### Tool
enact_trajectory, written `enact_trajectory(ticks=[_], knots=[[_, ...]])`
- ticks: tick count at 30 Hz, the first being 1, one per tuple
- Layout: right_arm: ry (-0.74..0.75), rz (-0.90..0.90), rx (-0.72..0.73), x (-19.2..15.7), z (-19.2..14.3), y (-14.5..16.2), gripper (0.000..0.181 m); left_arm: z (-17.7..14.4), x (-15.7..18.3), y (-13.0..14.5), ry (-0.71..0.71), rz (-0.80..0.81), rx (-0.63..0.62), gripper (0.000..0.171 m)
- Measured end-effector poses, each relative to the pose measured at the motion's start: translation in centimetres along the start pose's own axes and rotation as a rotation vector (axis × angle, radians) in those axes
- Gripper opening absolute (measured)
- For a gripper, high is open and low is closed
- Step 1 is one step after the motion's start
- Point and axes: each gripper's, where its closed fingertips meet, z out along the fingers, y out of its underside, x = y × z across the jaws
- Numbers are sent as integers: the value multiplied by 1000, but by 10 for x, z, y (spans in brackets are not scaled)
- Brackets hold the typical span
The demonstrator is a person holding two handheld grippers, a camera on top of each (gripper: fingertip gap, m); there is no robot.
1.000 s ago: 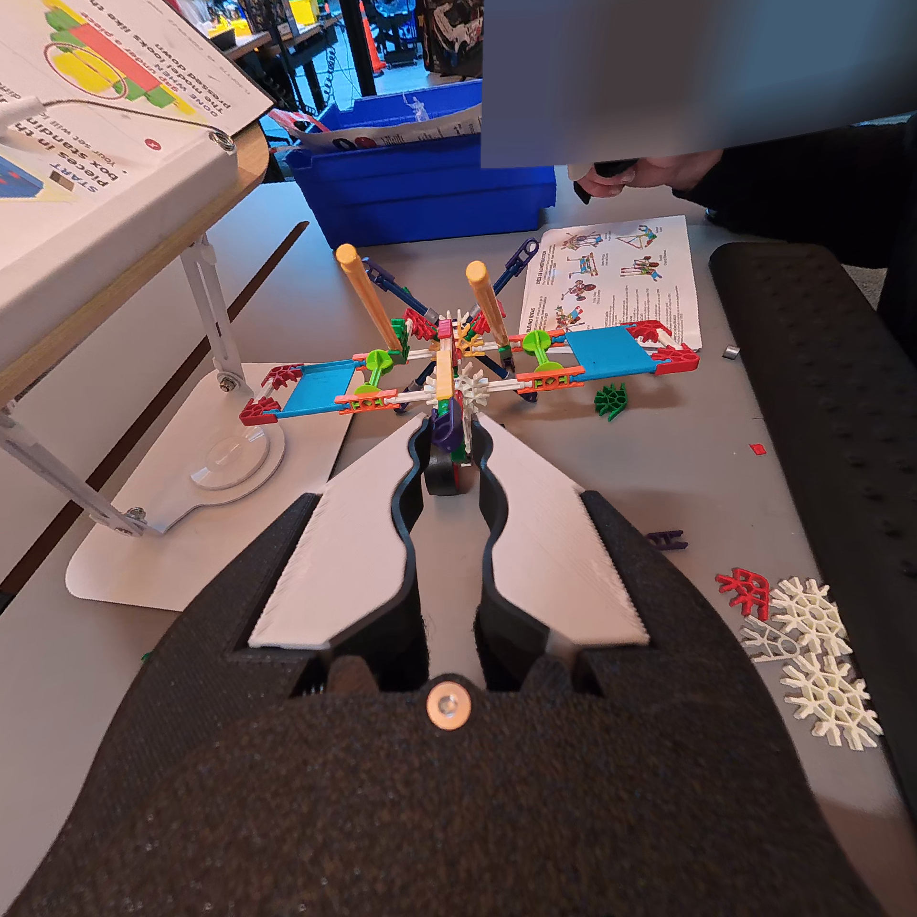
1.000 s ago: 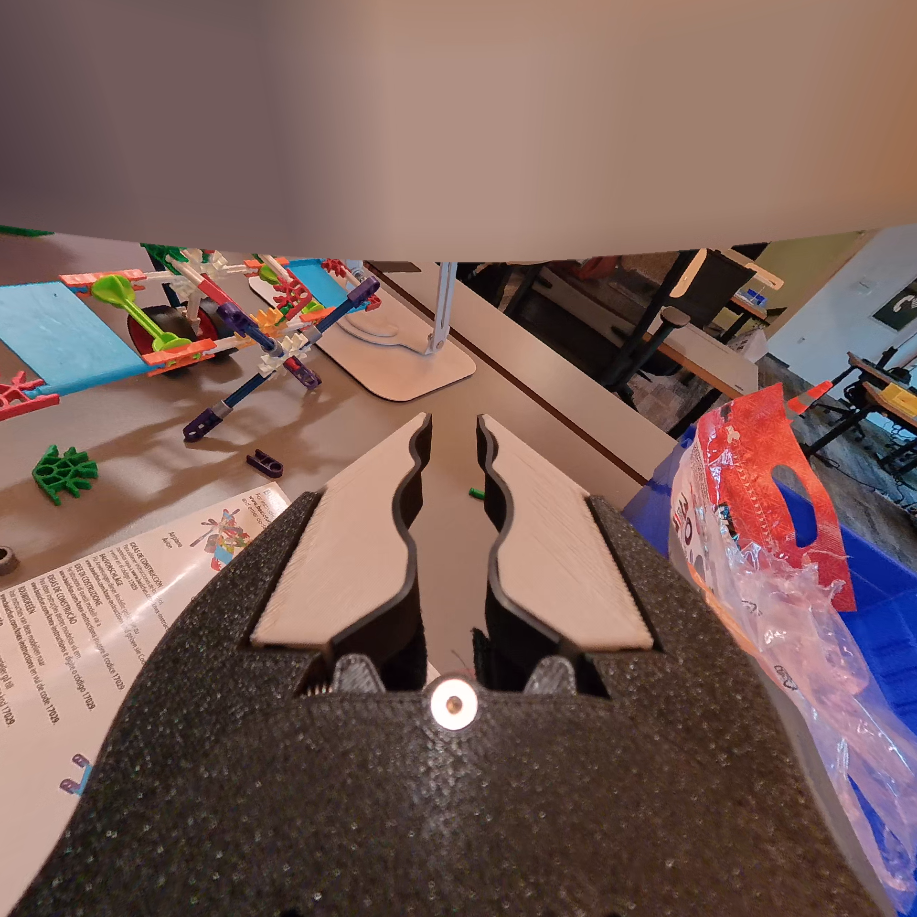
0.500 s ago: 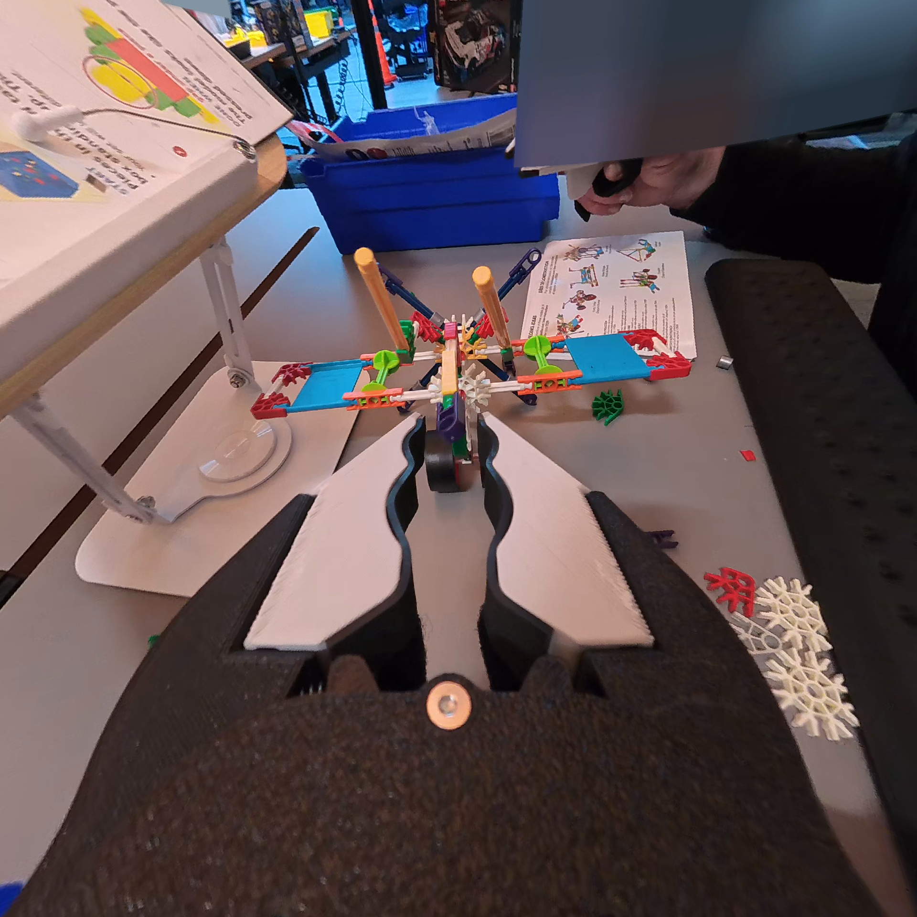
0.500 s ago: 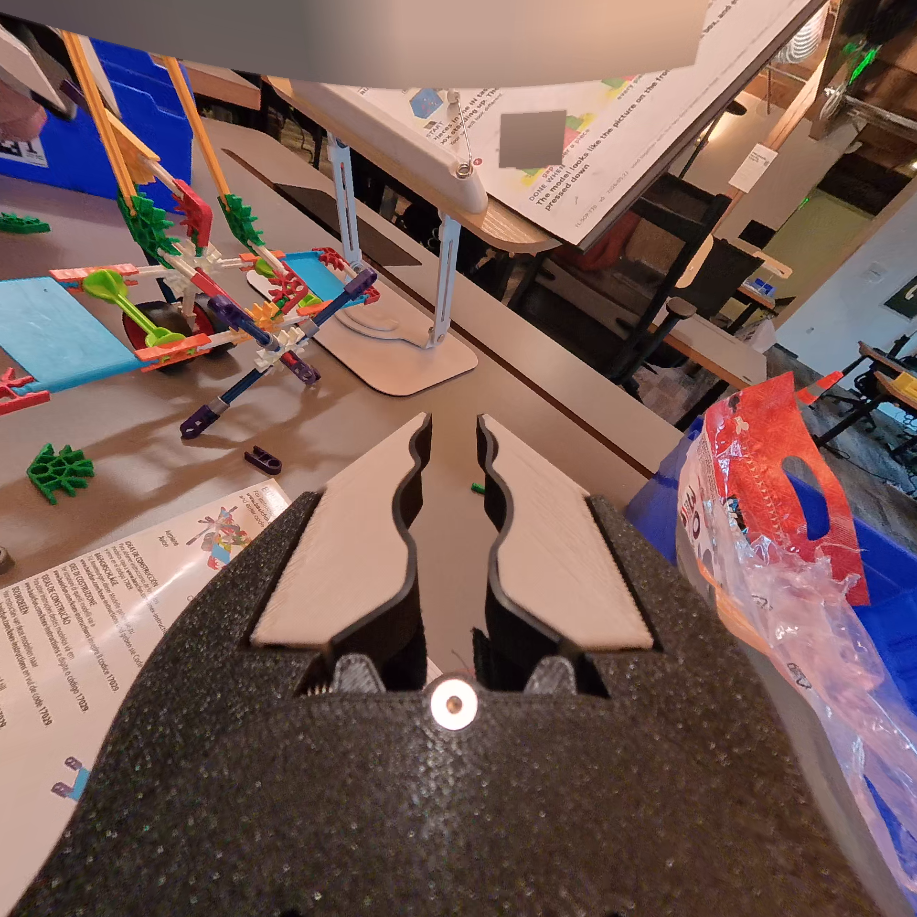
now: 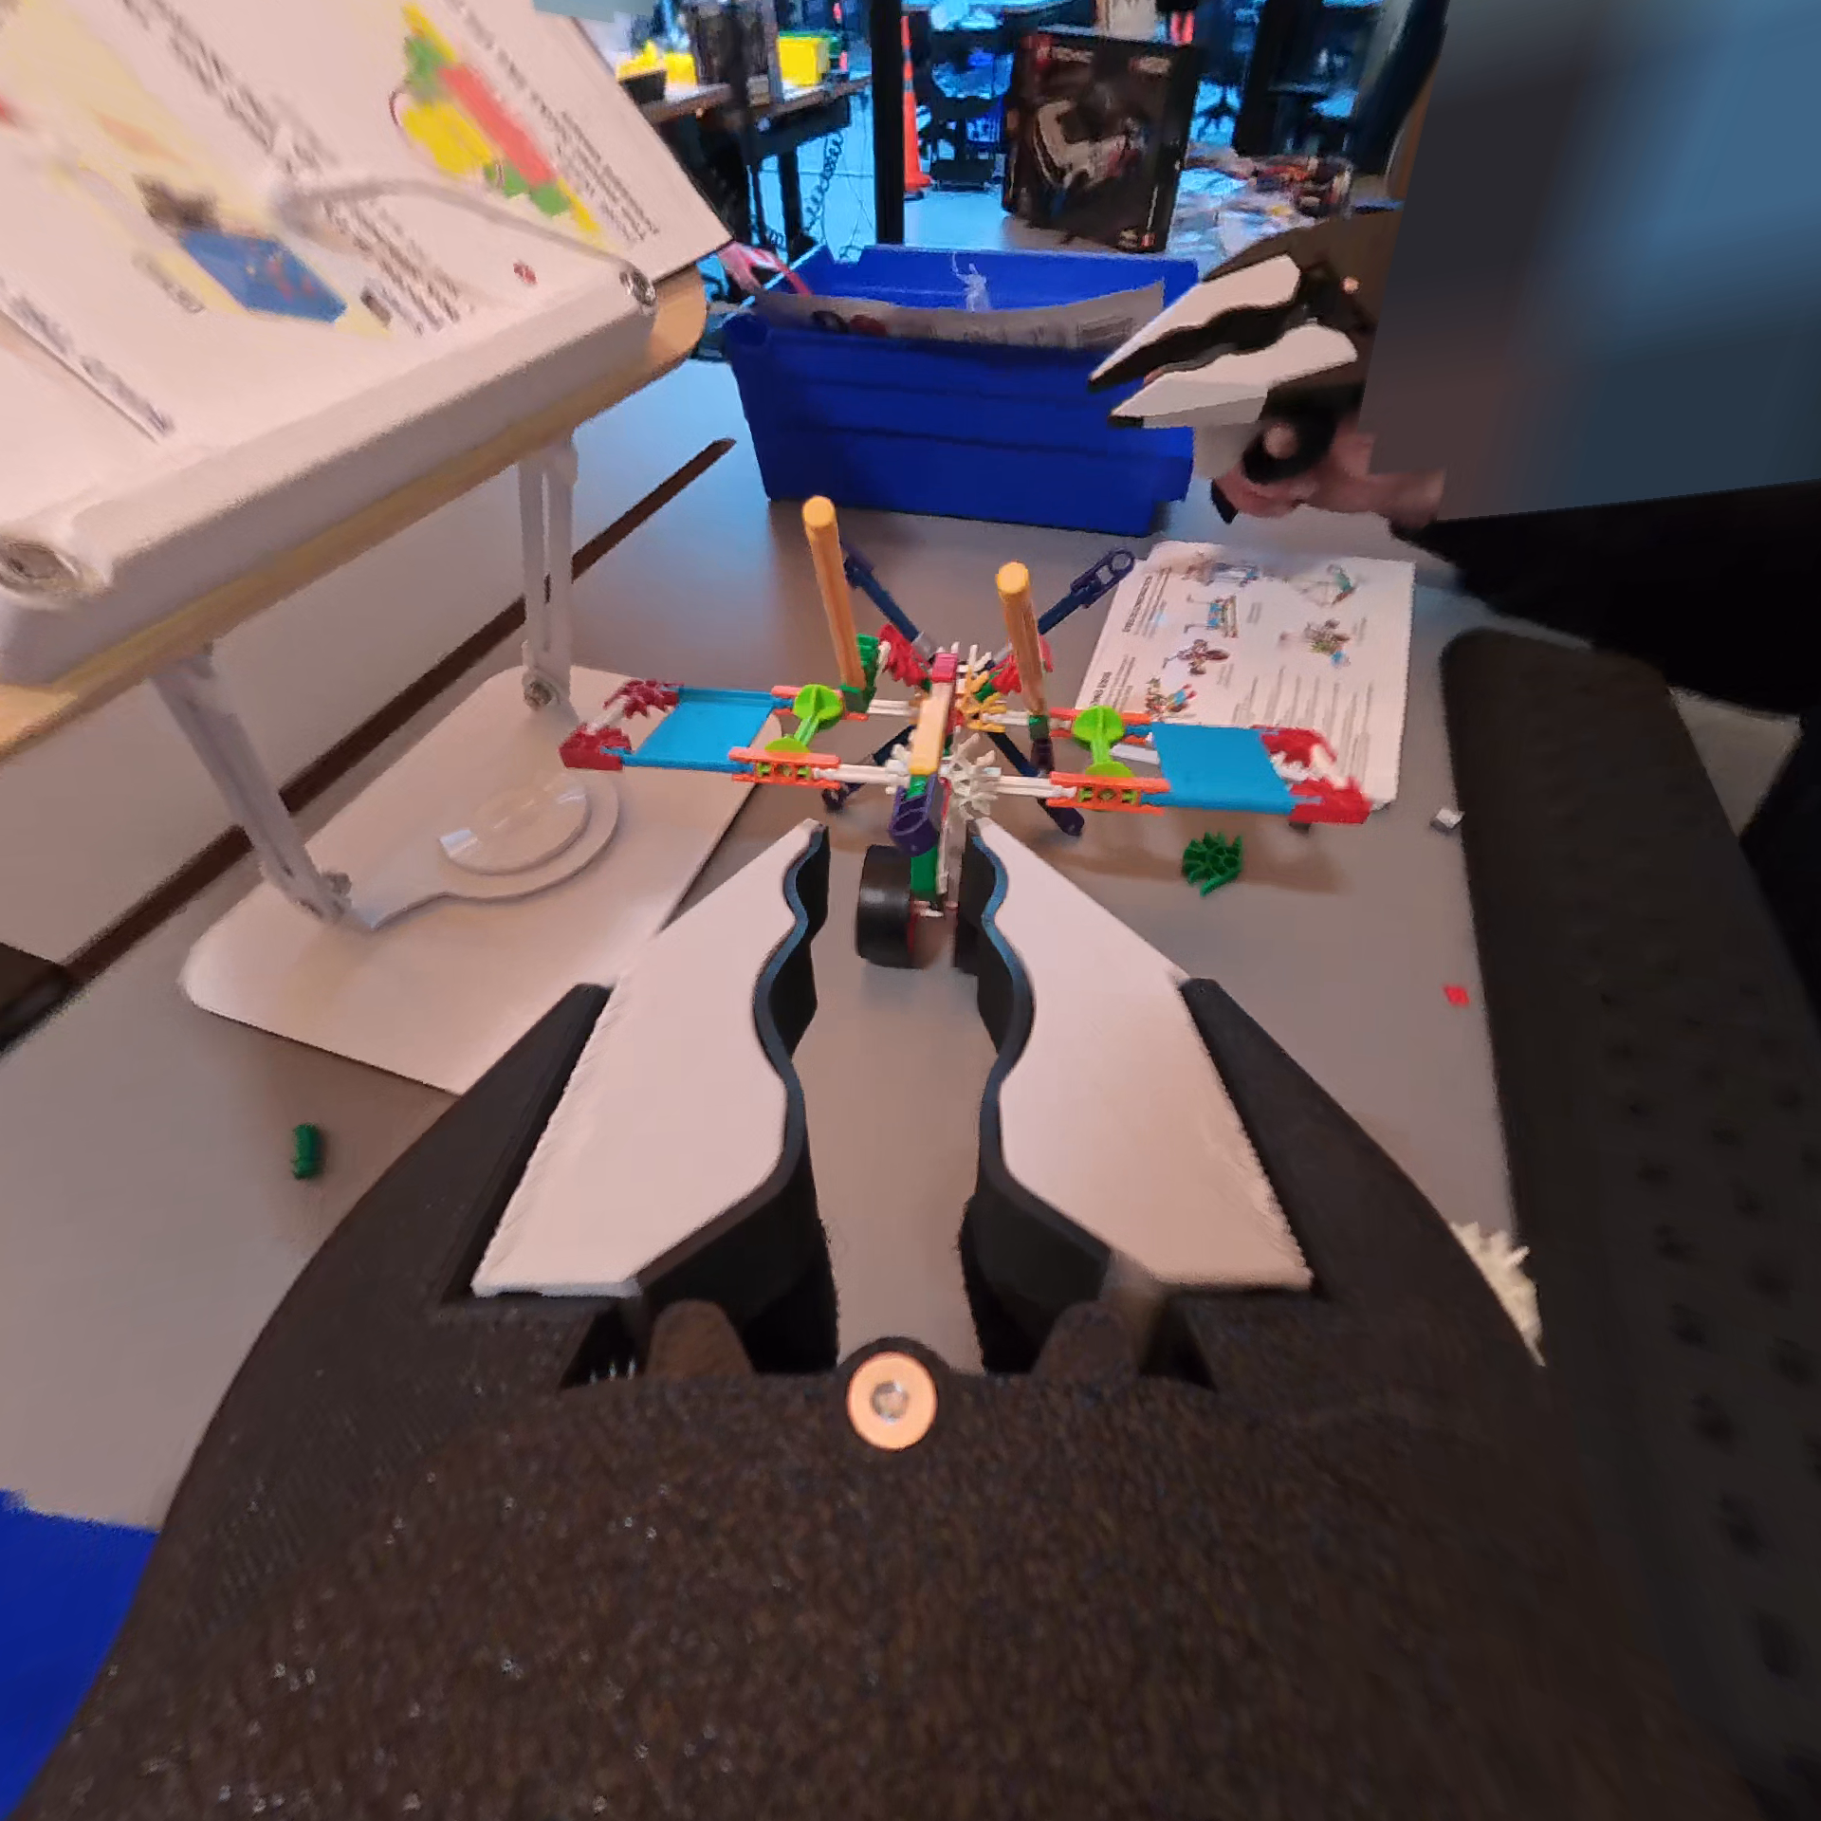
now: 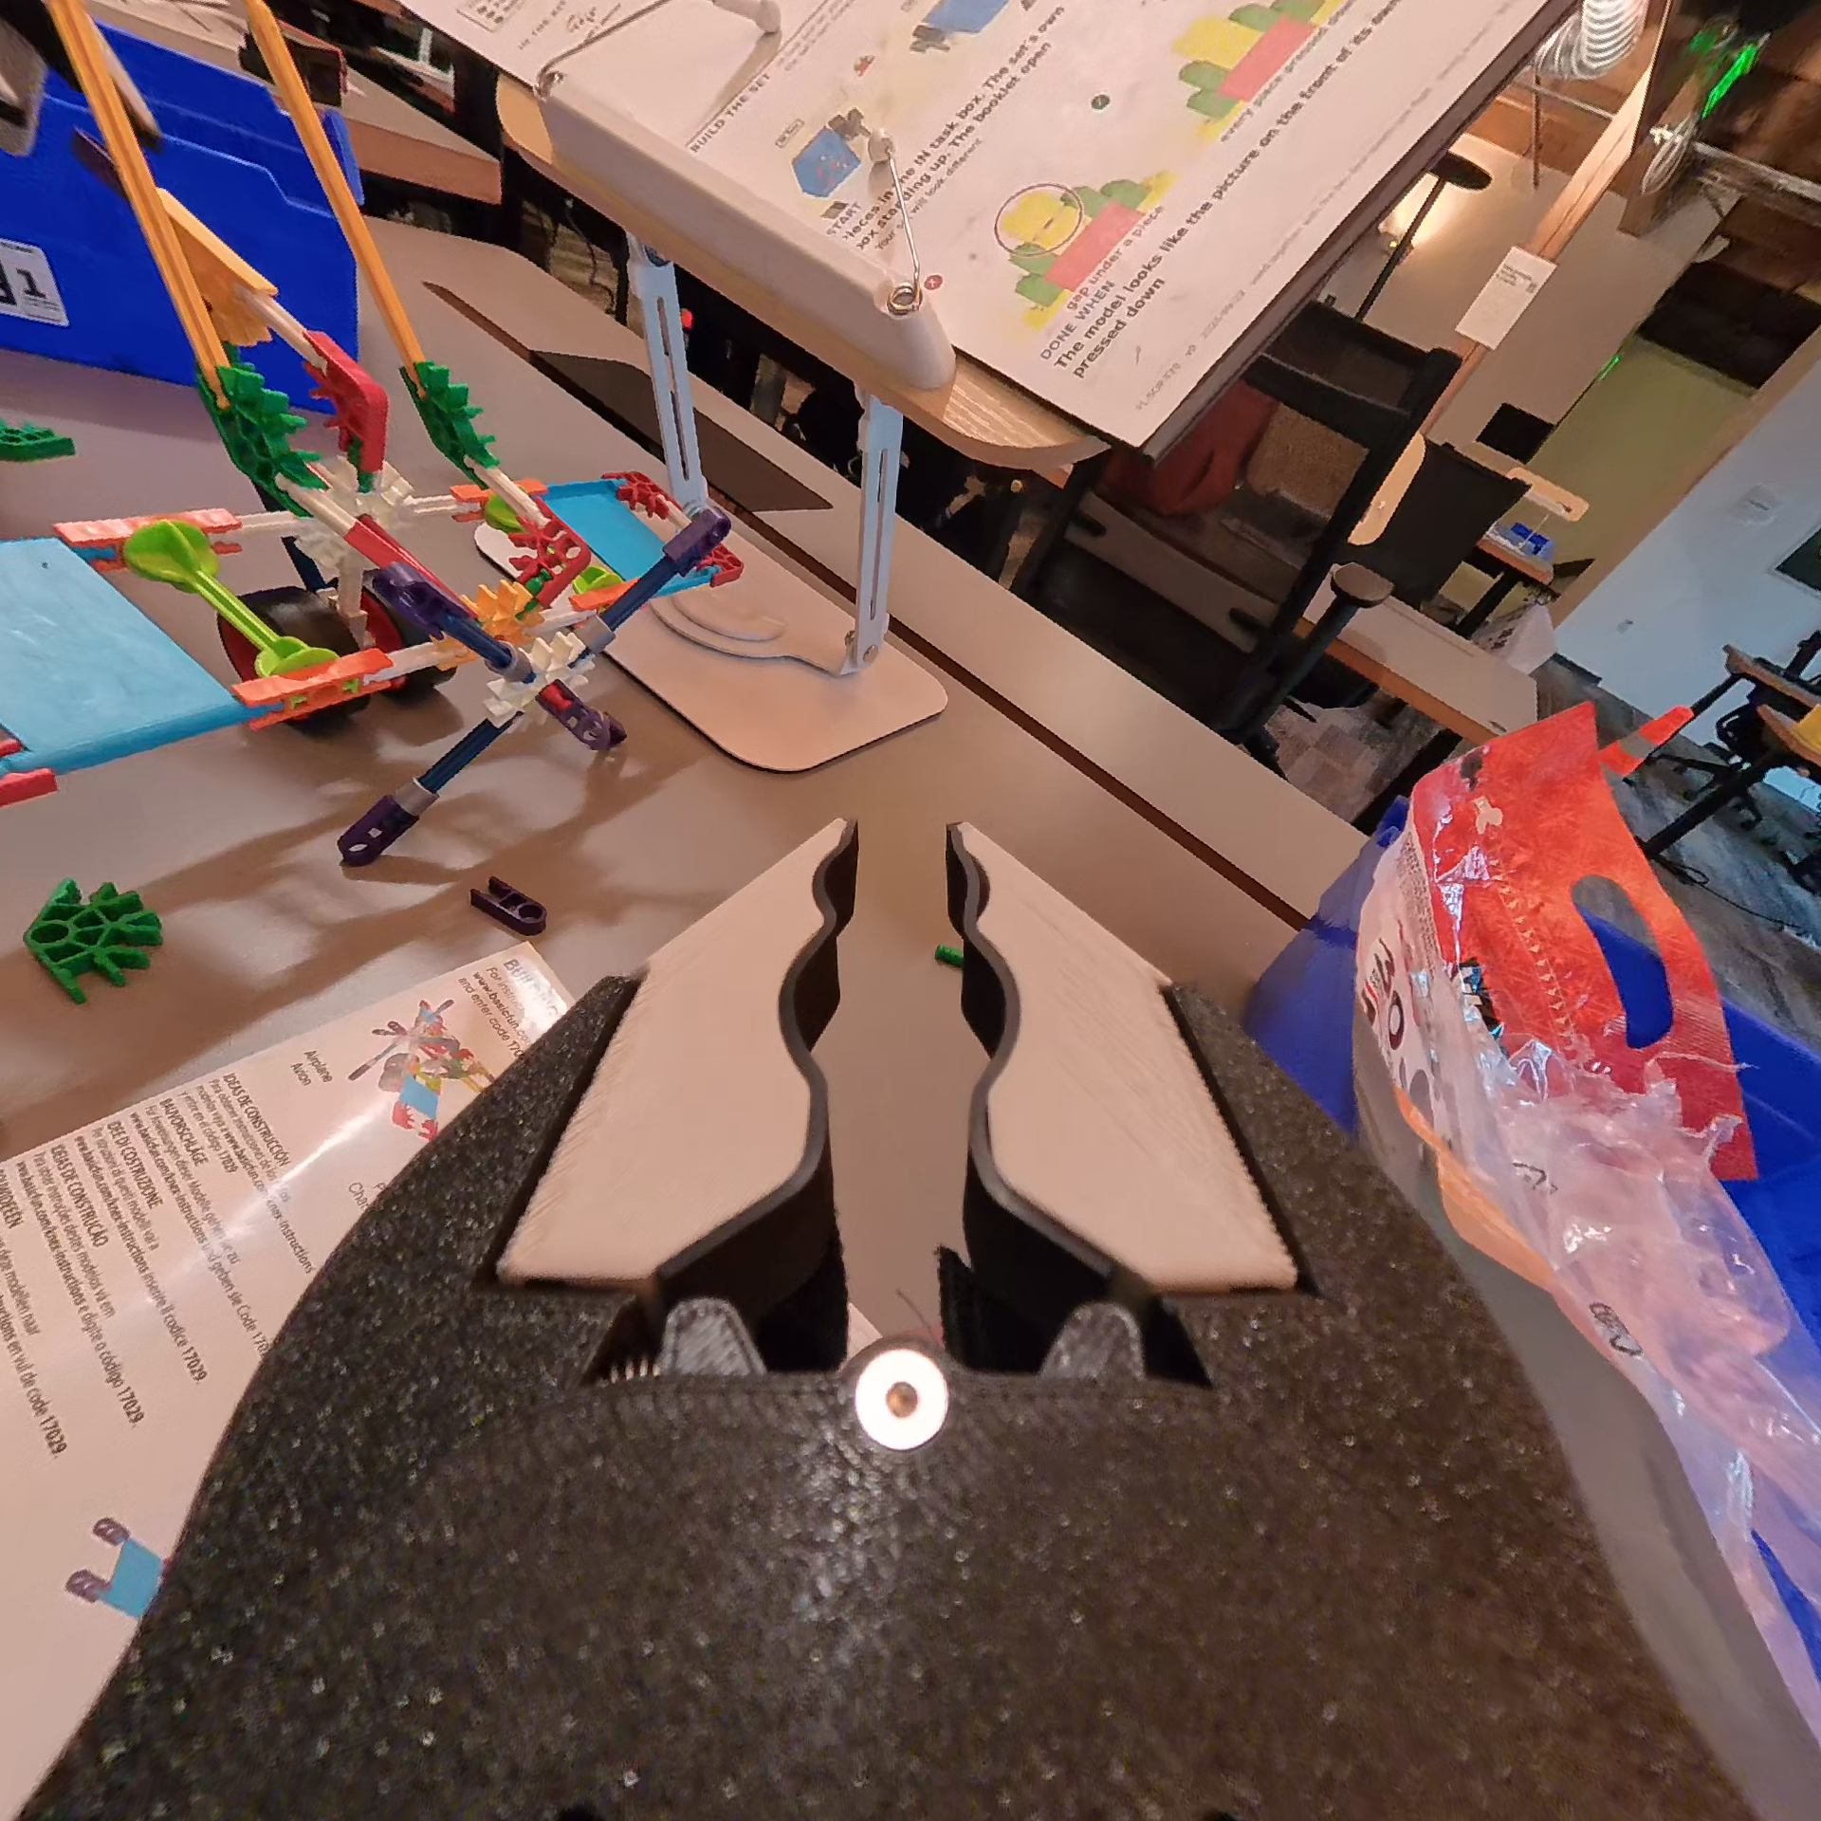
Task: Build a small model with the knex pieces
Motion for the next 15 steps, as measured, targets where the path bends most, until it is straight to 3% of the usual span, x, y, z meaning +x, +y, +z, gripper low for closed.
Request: enact_trajectory(ticks=[3, 7, 15], knots=[[-1, 2, -1, 0, 0, 0, 18, 3, -2, -3, -19, -186, 63, 29], [-2, 3, 1, 0, 0, 0, 18, -4, -2, -14, -33, -455, 242, 31], [-6, 7, 18, -1, -2, -5, 18, 11, -2, 4, -111, -686, 265, 31]])
